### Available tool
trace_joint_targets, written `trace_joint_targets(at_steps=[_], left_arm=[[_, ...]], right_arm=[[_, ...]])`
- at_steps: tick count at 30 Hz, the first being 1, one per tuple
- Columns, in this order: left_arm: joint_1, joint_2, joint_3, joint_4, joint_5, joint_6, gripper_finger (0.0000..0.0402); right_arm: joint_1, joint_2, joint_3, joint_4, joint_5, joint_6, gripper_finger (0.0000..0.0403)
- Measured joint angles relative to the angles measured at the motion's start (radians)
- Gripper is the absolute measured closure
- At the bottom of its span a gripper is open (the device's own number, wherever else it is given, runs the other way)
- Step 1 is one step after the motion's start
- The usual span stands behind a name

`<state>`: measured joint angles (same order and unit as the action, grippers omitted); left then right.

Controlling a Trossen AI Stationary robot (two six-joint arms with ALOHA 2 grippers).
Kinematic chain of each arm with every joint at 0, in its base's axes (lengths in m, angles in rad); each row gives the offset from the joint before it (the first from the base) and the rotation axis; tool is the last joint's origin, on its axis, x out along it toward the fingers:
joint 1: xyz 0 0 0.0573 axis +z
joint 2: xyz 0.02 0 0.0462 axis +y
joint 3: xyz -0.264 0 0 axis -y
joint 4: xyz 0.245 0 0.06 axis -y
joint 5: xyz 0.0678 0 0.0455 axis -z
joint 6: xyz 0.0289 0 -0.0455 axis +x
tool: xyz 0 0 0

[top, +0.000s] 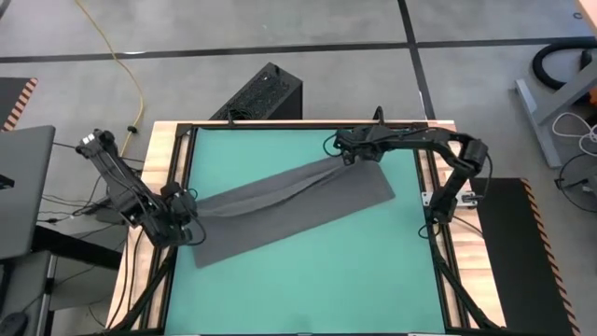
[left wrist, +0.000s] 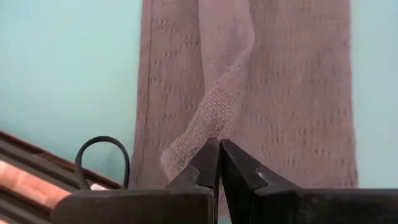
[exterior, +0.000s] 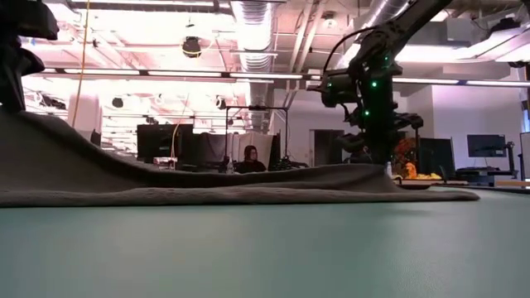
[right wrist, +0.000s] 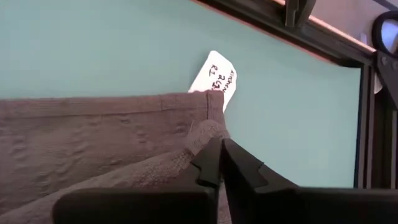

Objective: Roll towel
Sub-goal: Roll the black towel

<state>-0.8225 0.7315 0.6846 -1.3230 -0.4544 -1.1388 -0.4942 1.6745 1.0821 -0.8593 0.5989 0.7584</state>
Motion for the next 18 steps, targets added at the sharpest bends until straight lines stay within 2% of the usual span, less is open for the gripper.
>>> trace_joint_targets(at_steps=[6,10,13,18], left_arm=[[0.033,0.045,0.0,-0.004,-0.004,-0.013,0.0401],[0.063,0.06,0.0,-0.007,-0.003,-0.035,0.0401],[0.077,0.071,0.0,-0.007,-0.002,-0.036,0.0401],[0.09,0.093,0.0,-0.007,-0.002,-0.046,0.0401]], right_arm=[[-0.006,-0.032,0.014,0.008,-0.002,-0.039,0.0319],[-0.046,-0.034,0.039,-0.004,-0.088,-0.099,0.0283],[-0.06,-0.034,0.063,-0.028,-0.096,-0.129,0.0253],[0.002,-0.035,0.085,-0.07,-0.12,-0.132,0.0215]])
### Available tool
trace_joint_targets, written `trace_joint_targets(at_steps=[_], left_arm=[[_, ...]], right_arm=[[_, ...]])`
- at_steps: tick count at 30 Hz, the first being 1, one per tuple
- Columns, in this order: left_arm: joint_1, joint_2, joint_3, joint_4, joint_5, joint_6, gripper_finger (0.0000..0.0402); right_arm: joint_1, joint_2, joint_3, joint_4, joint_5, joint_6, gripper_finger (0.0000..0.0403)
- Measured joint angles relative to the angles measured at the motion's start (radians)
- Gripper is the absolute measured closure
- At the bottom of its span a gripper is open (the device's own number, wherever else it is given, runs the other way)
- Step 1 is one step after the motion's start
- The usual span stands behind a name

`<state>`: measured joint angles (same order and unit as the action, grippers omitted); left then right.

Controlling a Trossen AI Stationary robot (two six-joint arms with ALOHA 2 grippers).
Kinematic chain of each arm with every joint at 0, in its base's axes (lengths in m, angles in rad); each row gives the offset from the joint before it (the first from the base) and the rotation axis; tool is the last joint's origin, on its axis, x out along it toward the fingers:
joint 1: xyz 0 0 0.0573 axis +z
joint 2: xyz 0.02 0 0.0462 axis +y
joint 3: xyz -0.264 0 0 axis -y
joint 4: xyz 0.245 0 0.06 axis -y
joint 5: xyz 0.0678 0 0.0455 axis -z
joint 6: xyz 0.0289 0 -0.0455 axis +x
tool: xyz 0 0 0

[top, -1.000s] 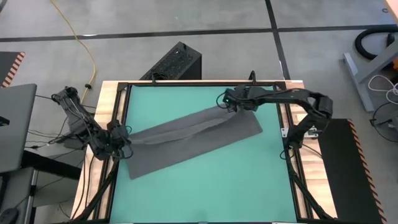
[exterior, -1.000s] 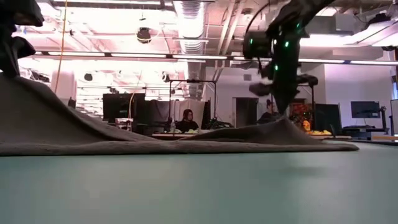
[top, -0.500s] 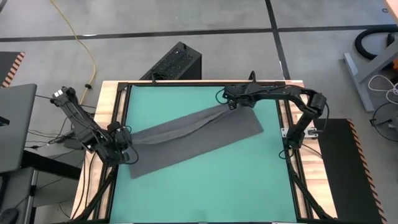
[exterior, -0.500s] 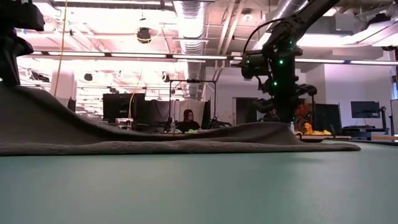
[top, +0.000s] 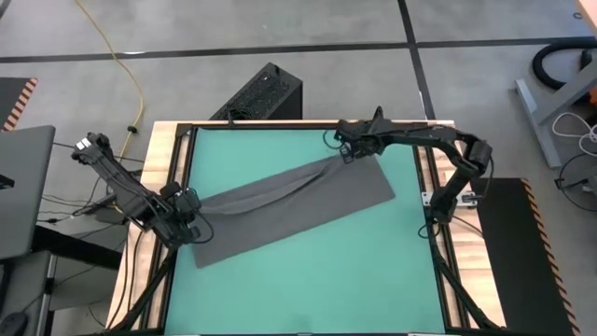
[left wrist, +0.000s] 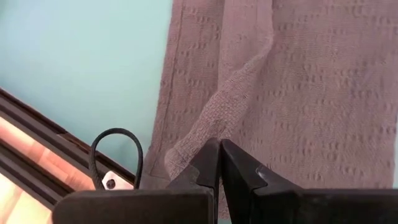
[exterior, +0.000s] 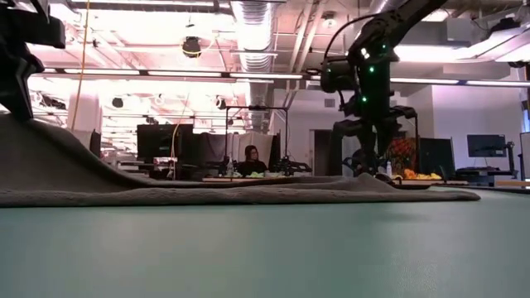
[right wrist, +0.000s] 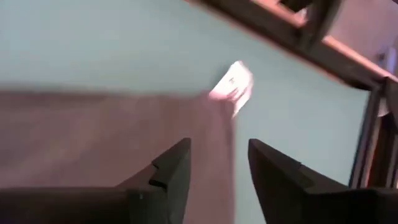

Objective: Roll towel
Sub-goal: Roll the black towel

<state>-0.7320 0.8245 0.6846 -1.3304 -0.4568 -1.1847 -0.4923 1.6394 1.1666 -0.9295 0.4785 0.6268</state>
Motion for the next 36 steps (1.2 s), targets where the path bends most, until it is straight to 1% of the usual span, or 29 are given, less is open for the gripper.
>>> trace_joint_targets(at_steps=[4,8,11,18,22,26,29,31,33,36], left_arm=[[0.006,0.023,0.0,-0.018,-0.001,-0.077,0.0401],[0.006,0.048,0.0,-0.031,0.011,-0.138,0.0401],[0.006,0.066,0.0,-0.03,0.047,-0.131,0.0401],[0.006,0.125,0.0,-0.026,0.06,-0.107,0.0401],[0.006,0.183,0.0,-0.02,0.049,-0.061,0.0401],[0.006,0.252,0.0,-0.015,0.025,-0.033,0.0401],[0.006,0.295,0.0,-0.014,0.024,-0.028,0.0401],[0.006,0.312,0.0,-0.013,0.033,-0.028,0.0401],[0.006,0.322,-0.001,0.015,0.056,-0.014,0.0401],[0.001,0.321,-0.002,0.152,0.08,0.048,0.0401]], right_arm=[[0.152,0.0,-0.044,0.024,-0.089,0.0,0.0203],[0.306,0.0,-0.119,0.156,-0.145,0.032,0.0205],[0.39,0.0,-0.152,0.234,-0.141,0.076,0.0208],[0.548,0.01,-0.188,0.477,-0.13,0.07,0.0209],[0.621,0.066,-0.19,0.481,-0.073,0.052,0.021],[0.669,0.156,-0.187,0.517,-0.06,0.046,0.021],[0.694,0.2,-0.185,0.495,-0.046,0.051,0.021],[0.708,0.206,-0.182,0.448,-0.051,0.066,0.021],[0.723,0.189,-0.183,0.36,-0.071,0.066,0.021],[0.743,0.136,-0.188,0.221,-0.123,0.048,0.021]])
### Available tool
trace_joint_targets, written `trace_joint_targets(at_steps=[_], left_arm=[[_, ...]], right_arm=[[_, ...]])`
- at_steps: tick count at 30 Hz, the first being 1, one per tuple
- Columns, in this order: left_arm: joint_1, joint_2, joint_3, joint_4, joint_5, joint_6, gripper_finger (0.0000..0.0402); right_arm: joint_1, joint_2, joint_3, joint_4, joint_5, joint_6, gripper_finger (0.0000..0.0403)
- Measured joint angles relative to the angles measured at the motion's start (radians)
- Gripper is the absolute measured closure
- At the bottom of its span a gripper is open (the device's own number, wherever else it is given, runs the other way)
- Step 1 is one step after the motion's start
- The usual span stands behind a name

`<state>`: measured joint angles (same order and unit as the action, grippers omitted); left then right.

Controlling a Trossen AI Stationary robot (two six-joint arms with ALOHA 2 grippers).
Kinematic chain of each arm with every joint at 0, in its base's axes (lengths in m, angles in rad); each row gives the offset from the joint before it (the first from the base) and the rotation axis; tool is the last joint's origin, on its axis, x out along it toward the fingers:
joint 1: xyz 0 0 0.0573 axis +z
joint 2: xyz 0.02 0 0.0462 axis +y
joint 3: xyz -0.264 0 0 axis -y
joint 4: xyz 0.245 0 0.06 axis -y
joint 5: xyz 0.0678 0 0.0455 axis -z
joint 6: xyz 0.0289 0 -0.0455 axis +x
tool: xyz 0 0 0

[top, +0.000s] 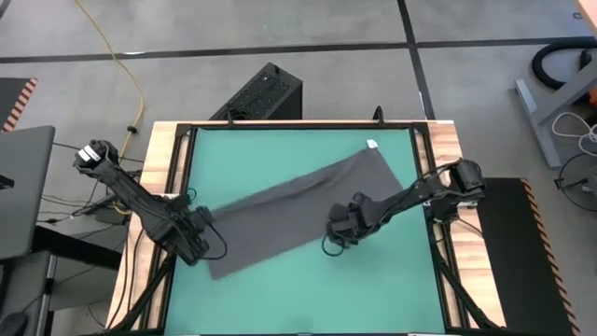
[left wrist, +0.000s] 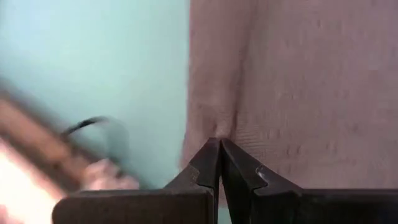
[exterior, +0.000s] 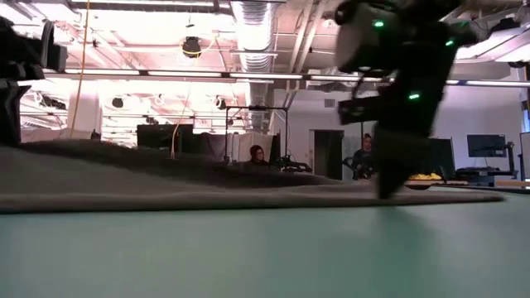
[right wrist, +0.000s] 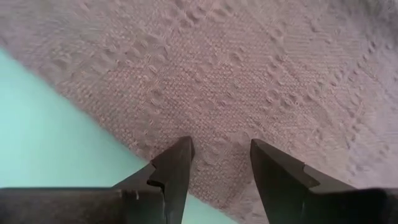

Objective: Roll towel
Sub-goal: Roll the black towel

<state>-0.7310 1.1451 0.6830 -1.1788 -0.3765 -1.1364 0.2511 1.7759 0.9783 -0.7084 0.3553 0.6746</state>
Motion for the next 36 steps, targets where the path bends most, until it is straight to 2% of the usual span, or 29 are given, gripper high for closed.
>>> trace_joint_targets(at_steps=[5,10,13,16,19,22,28,32,36], left_arm=[[-0.006,0.007,0.001,0.196,0.006,0.097,0.0401],[-0.006,0.052,-0.014,0.213,0.004,0.102,0.0401],[-0.006,0.09,-0.038,0.206,0.062,0.104,0.0392],[-0.007,0.127,-0.063,0.205,0.14,0.105,0.0371],[-0.016,0.154,-0.085,0.199,0.17,0.104,0.0343],[-0.022,0.163,-0.095,0.18,0.151,0.103,0.0314],[-0.021,0.131,-0.094,0.093,0.083,0.065,0.0259],[-0.021,0.084,-0.093,0.079,0.084,0.052,0.023],[-0.021,0.033,-0.093,0.078,0.128,0.079,0.0206]], right_arm=[[0.024,-0.117,-0.008,-0.103,-0.052,-0.06,0.021],[0.017,-0.223,-0.004,-0.003,-0.044,-0.069,0.021],[0.007,-0.259,-0.005,0.085,-0.037,-0.08,0.021],[0.0,-0.27,-0.003,0.166,-0.044,-0.106,0.021],[-0.006,-0.262,-0.003,0.258,-0.065,-0.139,0.021],[-0.019,-0.249,-0.003,0.327,-0.091,-0.171,0.021],[-0.039,-0.249,-0.003,0.341,-0.123,-0.178,0.021],[-0.04,-0.249,-0.003,0.357,-0.126,-0.178,0.021],[-0.04,-0.248,-0.003,0.356,-0.126,-0.178,0.021]])
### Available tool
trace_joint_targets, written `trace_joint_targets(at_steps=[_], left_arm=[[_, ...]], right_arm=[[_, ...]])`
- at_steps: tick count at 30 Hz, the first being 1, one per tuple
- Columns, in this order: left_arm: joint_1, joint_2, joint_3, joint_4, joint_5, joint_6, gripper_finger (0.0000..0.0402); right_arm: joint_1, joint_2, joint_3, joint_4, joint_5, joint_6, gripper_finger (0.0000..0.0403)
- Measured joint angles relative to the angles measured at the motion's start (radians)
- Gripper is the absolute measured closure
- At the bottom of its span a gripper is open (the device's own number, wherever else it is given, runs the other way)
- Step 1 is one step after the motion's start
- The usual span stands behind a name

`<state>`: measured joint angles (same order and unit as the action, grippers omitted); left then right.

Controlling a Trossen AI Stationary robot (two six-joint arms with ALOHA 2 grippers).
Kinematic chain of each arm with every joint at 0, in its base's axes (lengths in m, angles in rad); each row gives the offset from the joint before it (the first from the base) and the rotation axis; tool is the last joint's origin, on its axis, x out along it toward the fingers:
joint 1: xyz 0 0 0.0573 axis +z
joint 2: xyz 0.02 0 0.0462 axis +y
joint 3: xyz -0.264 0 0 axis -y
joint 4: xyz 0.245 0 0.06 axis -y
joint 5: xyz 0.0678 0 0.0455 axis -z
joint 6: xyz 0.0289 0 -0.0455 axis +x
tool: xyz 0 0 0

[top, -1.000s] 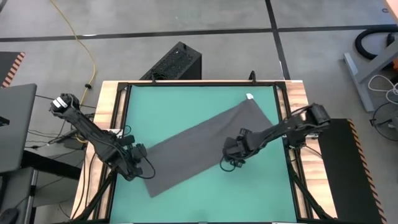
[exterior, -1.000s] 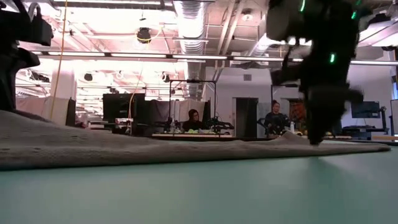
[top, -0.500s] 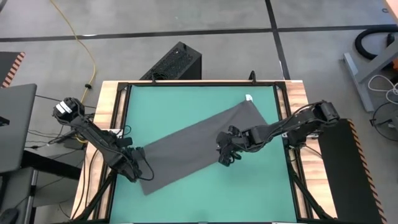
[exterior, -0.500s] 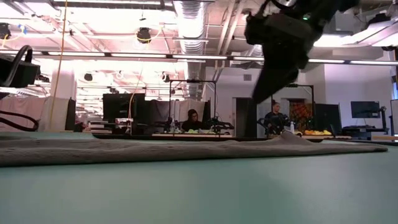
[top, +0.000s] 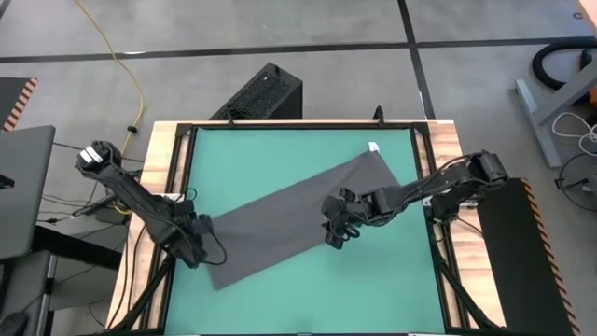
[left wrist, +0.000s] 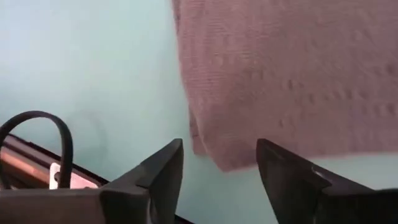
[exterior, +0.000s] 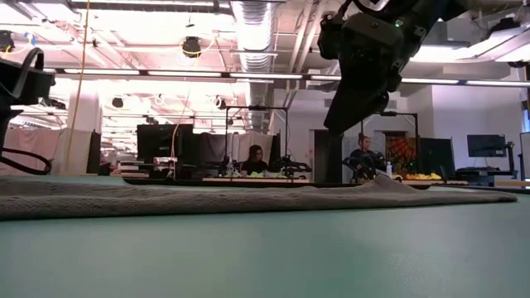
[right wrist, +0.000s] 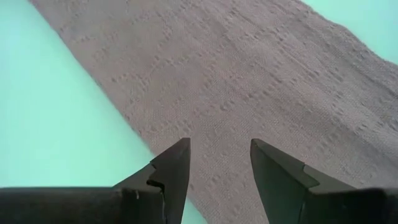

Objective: Roll towel
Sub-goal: Roll the black towel

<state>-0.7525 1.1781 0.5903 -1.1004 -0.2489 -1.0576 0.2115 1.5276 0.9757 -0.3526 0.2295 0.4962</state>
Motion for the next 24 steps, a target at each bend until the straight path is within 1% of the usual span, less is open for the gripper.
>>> trace_joint_targets(at_steps=[3,5,6,7,9,11,13,15,18,21,24], left_arm=[[0.0,-0.052,0.015,-0.003,-0.014,0.01,0.0198],[-0.006,-0.09,0.038,0.002,-0.082,0.001,0.0197],[-0.013,-0.111,0.047,0.027,-0.131,0.001,0.0197],[-0.021,-0.13,0.049,0.074,-0.183,0.013,0.0198],[-0.035,-0.156,0.034,0.244,-0.272,0.083,0.02],[-0.038,-0.156,-0.004,0.448,-0.301,0.196,0.0202],[-0.027,-0.127,-0.051,0.6,-0.285,0.282,0.0207],[-0.009,-0.087,-0.098,0.689,-0.24,0.315,0.0213],[0.023,-0.022,-0.165,0.727,-0.158,0.305,0.0228],[0.064,0.026,-0.213,0.754,-0.113,0.289,0.0249],[0.111,0.05,-0.234,0.776,-0.089,0.323,0.0277]], right_arm=[[-0.007,0.0,0.0,-0.001,0.0,-0.008,0.021],[-0.021,0.0,0.0,-0.006,0.0,-0.008,0.021],[-0.029,0.0,0.0,-0.011,0.001,-0.009,0.021],[-0.039,0.0,0.0,-0.021,0.001,-0.011,0.021],[-0.061,0.0,0.0,-0.058,0.002,-0.019,0.021],[-0.084,0.0,0.0,-0.105,0.005,-0.035,0.021],[-0.11,0.0,0.0,-0.144,0.008,-0.044,0.021],[-0.13,0.0,0.0,-0.175,0.008,-0.053,0.021],[-0.137,0.0,-0.018,-0.208,0.011,-0.052,0.021],[-0.122,0.0,-0.113,-0.16,-0.004,-0.01,0.021],[-0.097,0.001,-0.22,-0.087,-0.019,0.082,0.021]])
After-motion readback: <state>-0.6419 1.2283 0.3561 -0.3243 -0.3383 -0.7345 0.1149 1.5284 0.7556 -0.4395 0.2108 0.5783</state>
